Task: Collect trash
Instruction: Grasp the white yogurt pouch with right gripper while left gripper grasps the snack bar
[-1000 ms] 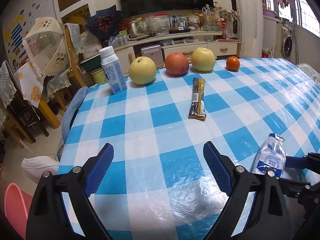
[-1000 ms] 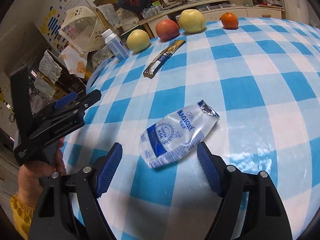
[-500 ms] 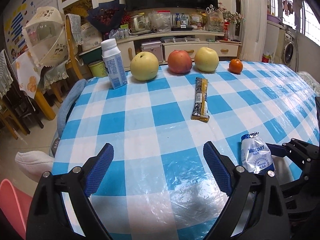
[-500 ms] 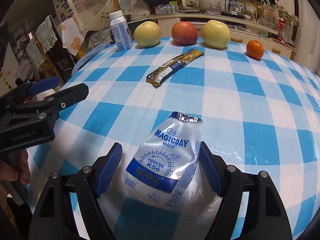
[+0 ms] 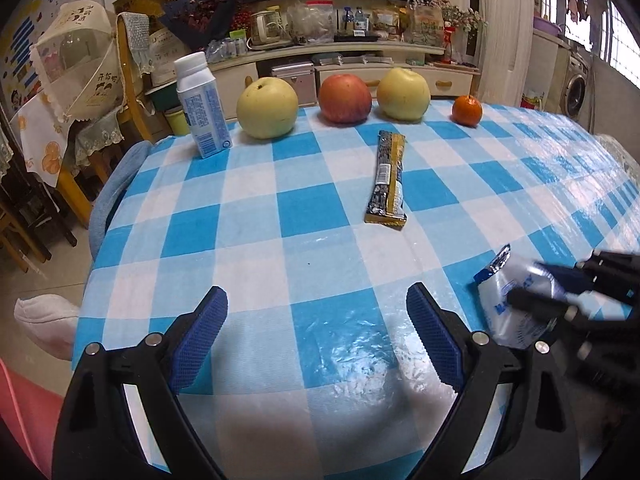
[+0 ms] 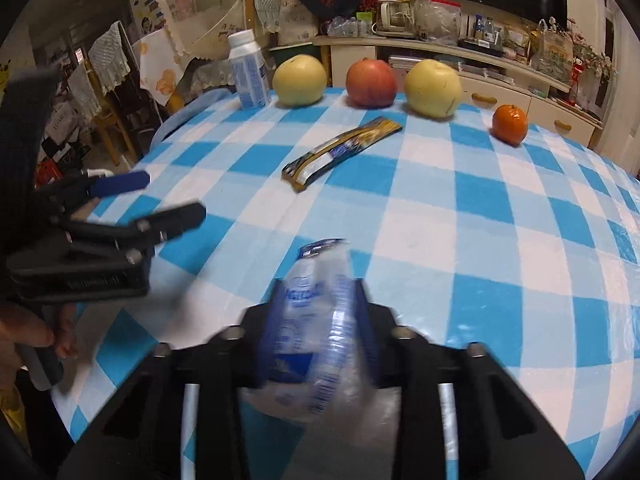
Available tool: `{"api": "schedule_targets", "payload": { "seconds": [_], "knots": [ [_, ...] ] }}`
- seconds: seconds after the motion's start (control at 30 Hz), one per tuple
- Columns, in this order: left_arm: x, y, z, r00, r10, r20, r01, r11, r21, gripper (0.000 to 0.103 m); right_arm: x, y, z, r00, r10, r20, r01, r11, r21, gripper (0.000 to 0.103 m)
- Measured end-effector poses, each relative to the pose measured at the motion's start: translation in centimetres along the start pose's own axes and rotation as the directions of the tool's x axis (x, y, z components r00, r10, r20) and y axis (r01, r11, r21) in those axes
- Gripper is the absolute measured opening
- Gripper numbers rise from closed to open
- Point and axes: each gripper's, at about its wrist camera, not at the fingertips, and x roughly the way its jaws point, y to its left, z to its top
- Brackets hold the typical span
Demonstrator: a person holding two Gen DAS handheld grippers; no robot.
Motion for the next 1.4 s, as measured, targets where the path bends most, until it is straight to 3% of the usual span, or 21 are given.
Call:
{"api": "schedule_targets", "payload": {
  "seconds": [0.23, 0.3, 0.47, 0.57, 0.63, 0.77, 0.9, 1.1, 1.4],
  "knots": [
    [1.7, -1.9, 1.0, 1.0, 0.015, 0.0, -0.015, 0.998, 0.053, 0.091, 0.0, -2.5, -0.3, 0.997, 0.067, -0.028, -0.064, 0.993, 0.097, 0.033],
    [2.5, -2.2, 1.8, 1.0, -0.003, 0.002, 0.003, 0.999, 0.033, 0.091, -0.1, -2.6, -0.4, 0.995, 0.096, -0.037, -0.091, 0.989, 0.116, 0.057],
    [5.4, -3.7, 4.9, 1.0, -0.022, -0.01, 0.023, 0.999, 0.041, 0.091, -0.3, -2.3, -0.6, 0.993, 0.113, -0.045, -0.107, 0.988, 0.112, 0.071],
    [6.9, -4.7, 6.8, 0.999, -0.039, -0.023, 0.04, 0.998, 0.046, 0.087, -0.1, -2.8, -0.6, 0.992, 0.113, -0.055, -0.105, 0.986, 0.132, 0.072],
    [7.9, -5.6, 8.0, 0.999, -0.038, -0.037, 0.041, 0.996, 0.085, 0.078, 0.0, -3.2, -0.5, 0.992, 0.109, -0.06, -0.099, 0.984, 0.146, 0.072],
    [9.8, -6.3, 9.3, 0.997, -0.007, -0.071, 0.016, 0.993, 0.119, 0.071, 0.0, -3.5, -0.5, 0.992, 0.112, -0.061, -0.101, 0.984, 0.15, 0.075],
    [10.7, -5.8, 9.8, 0.995, -0.049, -0.092, 0.058, 0.994, 0.095, 0.057, 0.0, -3.2, -0.4, 0.993, 0.099, -0.061, -0.092, 0.989, 0.119, 0.075],
    [10.6, -6.0, 9.5, 0.99, -0.119, -0.081, 0.124, 0.991, 0.059, 0.026, 0.7, -2.6, -0.6, 0.995, 0.067, -0.075, -0.061, 0.995, 0.077, 0.075],
    [9.1, -5.1, 7.8, 0.991, -0.114, -0.069, 0.113, 0.993, -0.025, 0.021, 0.8, -2.2, -0.7, 0.997, 0.037, -0.073, -0.035, 0.999, 0.034, 0.075]
  ]
}}
